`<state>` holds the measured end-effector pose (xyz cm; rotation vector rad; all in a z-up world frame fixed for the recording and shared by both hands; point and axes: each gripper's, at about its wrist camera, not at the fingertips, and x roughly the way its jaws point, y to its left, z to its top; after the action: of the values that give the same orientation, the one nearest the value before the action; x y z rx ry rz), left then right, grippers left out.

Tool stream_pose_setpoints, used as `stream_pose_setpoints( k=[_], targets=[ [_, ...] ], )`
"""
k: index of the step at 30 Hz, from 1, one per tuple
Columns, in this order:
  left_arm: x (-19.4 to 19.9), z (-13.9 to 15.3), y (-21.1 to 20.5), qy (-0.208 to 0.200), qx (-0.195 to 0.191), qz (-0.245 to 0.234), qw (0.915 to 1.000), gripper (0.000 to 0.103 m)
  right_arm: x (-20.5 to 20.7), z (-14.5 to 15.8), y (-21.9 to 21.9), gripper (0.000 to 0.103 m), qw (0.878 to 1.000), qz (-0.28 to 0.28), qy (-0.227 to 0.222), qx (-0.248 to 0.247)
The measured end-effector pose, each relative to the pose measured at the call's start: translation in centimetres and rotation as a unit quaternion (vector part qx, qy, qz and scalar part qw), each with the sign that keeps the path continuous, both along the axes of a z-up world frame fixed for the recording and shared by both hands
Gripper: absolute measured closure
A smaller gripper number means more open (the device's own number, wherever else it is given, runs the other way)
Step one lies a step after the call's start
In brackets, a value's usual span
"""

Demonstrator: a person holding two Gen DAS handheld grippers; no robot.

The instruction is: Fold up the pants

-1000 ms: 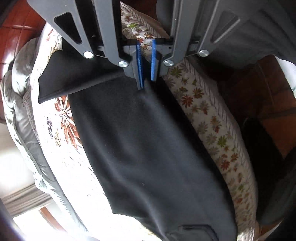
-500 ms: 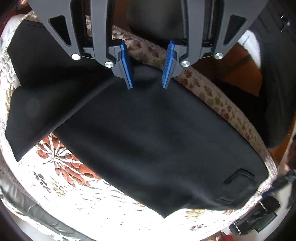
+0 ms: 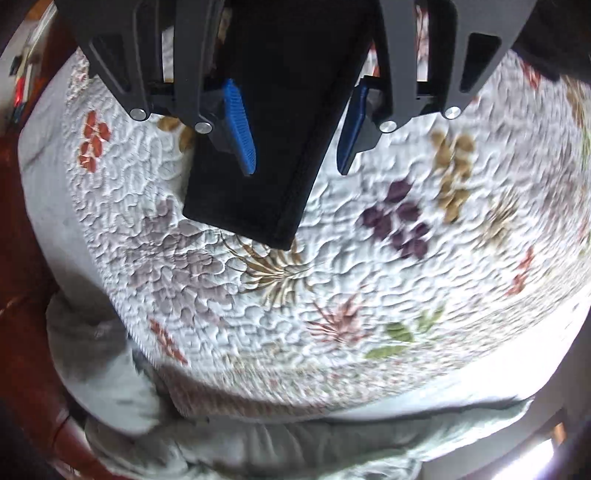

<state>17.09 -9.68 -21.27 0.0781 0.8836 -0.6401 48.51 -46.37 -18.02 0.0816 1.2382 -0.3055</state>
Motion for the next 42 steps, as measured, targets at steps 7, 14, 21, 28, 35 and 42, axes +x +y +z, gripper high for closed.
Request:
stream_pose_setpoints(
  k=[7,14,21,28,35,42],
  targets=[
    [0.1,-2.2,-5.5,-0.003,0.053,-0.037,0.9979,0.011,2.8,-4.0,-1.8,0.053,0.999,-0.034,0.024,-0.02],
    [0.0,-3.6,-5.1,0.009,0.046,-0.037,0.9982,0.006,4.0,-5.6,-1.1,0.049,0.997,-0.011,0.041,-0.067],
    [0.2,-3.9,-5.2,0.013,0.049,-0.037,0.998,0.004,1.9,-0.9,-1.5,0.095,0.999,-0.002,0.005,-0.047],
    [-0.1,-4.0,-5.0,0.009,0.048,-0.035,0.9982,0.004,-6.6,9.7,-5.7,0.096,0.994,0.002,-0.112,0.019],
    [-0.4,-3.9,-4.9,0.007,0.048,-0.02,0.9986,0.004,-20.0,14.3,-13.4,0.096,0.967,-0.046,-0.234,0.087],
    [-0.7,-3.9,-4.9,0.008,0.048,-0.007,0.9988,0.004,-30.6,7.2,-21.6,0.096,0.938,-0.137,-0.267,0.173]
  ],
)
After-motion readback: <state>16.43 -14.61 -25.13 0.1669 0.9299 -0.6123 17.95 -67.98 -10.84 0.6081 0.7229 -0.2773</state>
